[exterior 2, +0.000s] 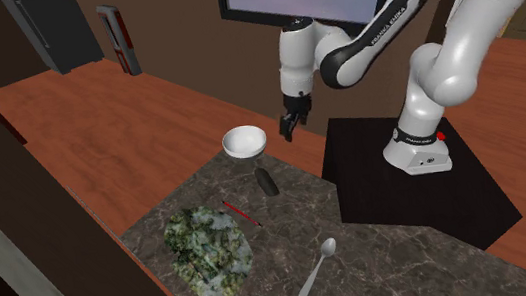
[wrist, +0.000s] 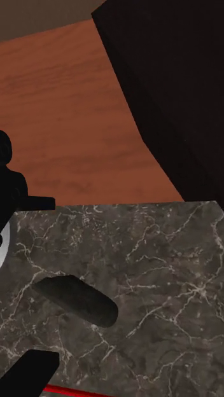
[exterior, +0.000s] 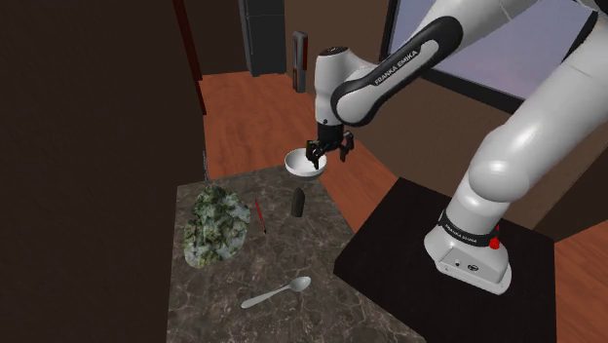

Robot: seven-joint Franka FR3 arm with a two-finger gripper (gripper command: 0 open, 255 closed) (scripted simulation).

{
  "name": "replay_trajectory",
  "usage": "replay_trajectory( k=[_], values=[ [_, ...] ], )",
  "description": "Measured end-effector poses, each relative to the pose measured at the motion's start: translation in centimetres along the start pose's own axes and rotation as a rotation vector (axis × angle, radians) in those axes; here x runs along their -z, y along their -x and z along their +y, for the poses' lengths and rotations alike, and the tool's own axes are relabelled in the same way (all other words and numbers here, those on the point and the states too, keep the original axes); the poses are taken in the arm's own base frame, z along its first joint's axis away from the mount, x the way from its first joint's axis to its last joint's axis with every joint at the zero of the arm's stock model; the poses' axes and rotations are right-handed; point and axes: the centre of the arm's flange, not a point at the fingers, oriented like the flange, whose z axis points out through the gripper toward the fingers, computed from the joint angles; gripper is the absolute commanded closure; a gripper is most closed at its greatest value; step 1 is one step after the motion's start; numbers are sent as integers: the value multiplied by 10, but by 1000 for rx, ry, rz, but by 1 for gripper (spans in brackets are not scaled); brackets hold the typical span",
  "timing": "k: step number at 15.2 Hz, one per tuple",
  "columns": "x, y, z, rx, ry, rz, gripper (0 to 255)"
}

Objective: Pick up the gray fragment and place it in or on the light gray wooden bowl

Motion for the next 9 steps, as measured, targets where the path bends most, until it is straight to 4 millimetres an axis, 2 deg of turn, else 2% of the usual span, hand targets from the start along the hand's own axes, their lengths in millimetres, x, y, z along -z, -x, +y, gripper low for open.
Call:
replay_trajectory(
  k=[9],
  values=[
    [-96,-31,-57,-212,-12,4,0]
  ],
)
